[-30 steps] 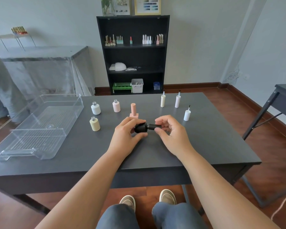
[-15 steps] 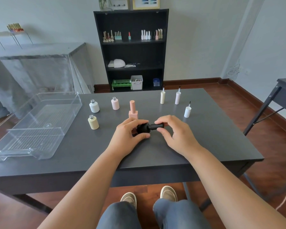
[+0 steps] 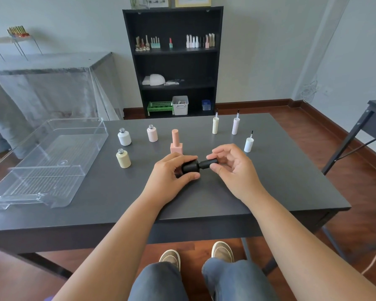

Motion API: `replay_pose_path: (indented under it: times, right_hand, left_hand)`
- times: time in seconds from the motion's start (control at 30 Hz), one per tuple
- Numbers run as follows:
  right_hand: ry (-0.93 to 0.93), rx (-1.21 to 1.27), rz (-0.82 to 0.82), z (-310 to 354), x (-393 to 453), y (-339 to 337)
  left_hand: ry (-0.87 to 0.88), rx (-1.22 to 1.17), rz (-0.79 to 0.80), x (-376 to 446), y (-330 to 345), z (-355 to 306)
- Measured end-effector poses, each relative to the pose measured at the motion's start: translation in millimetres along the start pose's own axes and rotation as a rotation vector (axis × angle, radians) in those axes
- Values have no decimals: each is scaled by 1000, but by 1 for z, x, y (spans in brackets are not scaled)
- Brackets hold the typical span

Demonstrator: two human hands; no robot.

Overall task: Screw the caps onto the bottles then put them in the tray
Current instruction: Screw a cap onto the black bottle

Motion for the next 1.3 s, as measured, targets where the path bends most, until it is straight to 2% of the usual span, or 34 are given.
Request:
replay_pose_path:
  times: [0.17,0.43,0.53,0.7,0.87,1.0,1.3]
  right_hand:
    - [27,143,-57,2,1,5]
    - [-41,-24,15,7,6,3]
    - [10,-87,6,9,10,3]
    - [169,-105,-125,8,12,9]
    - [99,-12,16,0,4,5]
    - [8,-110,33,-1,1,4]
    - [240,-165,-120,2,5,8]
  left_hand:
    - [-16,-47,-59,0,-1,0]
    - [16,-17,-49,0,-2,0]
    - [22,-30,-58,-1,-2,0]
    - [25,-23,-66,-2,-2,-4]
    - [-15,-46,-94,-2,-4,-5]
    - [2,-22,-82,-1,-2,-5]
    - [33,-6,-77,-2,-1,-2]
Point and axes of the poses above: each hand's wrist, its own x-axis towards the middle knuckle, its own y-axis out of the palm, z = x × y, the point moved 1 cm from there along x, towards the middle knuckle, and after that the axes turned 3 degrees about -y, right-handed, at the moved point
